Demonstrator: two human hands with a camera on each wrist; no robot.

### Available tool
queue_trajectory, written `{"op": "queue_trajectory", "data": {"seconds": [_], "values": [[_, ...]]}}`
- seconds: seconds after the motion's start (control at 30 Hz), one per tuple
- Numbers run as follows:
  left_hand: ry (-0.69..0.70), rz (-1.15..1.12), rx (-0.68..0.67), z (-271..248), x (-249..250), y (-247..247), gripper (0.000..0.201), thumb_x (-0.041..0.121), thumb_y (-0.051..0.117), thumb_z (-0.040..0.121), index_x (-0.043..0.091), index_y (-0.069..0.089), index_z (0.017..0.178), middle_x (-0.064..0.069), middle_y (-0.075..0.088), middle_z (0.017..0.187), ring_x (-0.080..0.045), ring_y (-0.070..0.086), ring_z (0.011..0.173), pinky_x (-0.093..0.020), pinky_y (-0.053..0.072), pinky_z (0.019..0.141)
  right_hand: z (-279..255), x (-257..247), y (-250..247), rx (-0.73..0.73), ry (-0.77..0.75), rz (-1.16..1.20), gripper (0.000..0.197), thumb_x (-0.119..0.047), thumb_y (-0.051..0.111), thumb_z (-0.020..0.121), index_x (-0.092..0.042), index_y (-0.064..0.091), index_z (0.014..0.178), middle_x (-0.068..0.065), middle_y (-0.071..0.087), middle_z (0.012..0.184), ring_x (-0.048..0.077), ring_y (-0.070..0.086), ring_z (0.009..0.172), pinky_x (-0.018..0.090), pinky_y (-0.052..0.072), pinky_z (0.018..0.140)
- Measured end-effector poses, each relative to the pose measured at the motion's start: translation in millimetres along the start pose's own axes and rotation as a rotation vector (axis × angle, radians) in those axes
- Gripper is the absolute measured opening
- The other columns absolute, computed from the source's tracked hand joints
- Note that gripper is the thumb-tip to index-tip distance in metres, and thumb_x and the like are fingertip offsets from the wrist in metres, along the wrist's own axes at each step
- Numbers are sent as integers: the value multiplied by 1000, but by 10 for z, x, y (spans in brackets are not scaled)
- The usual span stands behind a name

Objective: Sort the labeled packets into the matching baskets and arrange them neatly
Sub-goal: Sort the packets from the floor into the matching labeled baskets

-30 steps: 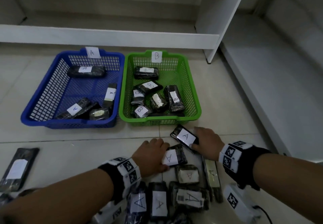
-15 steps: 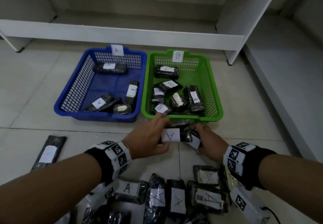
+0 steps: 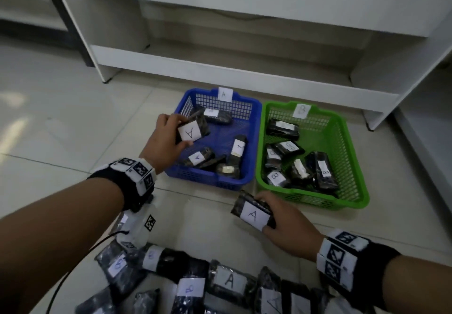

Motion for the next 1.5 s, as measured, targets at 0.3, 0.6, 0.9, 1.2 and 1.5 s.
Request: {"op": "queue_trajectory", "data": {"seconds": [0.3, 0.6, 0.9, 1.2, 1.5], "values": [[-155, 21, -113, 194, -509, 88, 45, 17, 65, 86, 10, 49, 127, -11, 38, 124, -25, 53, 105, -26, 40, 95, 958, -557, -71, 356, -39, 153, 40, -11, 57, 86, -36, 36, 109, 1, 53, 105, 17, 56, 87, 38, 52, 70], [-33, 230, -247, 156, -625, 373, 45, 28, 70, 82, 13, 51, 120, -7, 45, 119, -26, 56, 100, -38, 48, 84, 1746, -513, 6, 466, 174, 194, 21, -4, 58, 89, -15, 44, 100, 9, 53, 107, 16, 49, 82, 21, 37, 60], [105, 520, -200, 139, -745, 503, 21, 26, 54, 89, 11, 61, 101, -8, 53, 109, -28, 52, 97, -36, 40, 79, 1997, -569, 175, 478, 223, 117, 29, -5, 51, 93, -11, 49, 121, 11, 32, 128, 16, 45, 92, 20, 37, 88], [169, 480, -403, 96, -859, 495, 52, 46, 21, 100, 20, 36, 143, -8, 60, 123, -24, 40, 125, -36, 26, 98, 2006, -307, 295, 98, 466, -370, 58, -47, 41, 95, -19, 31, 145, 12, 28, 149, 38, 26, 133, 47, 23, 109], [-187, 35, -71, -65, -1280, -125, 46, 38, 41, 97, 8, 43, 132, -13, 55, 123, -26, 53, 108, -36, 41, 91, 1581, -968, 396, 587, -194, -278, 25, -23, 52, 86, -19, 59, 110, 2, 56, 113, 24, 44, 112, 38, 30, 95]]}}
Point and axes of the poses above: each hand's wrist, its own z-axis towards the middle knuckle, its own y-axis out of the palm, x = y × z, the point moved 3 cm from there along z, towards the middle knuckle
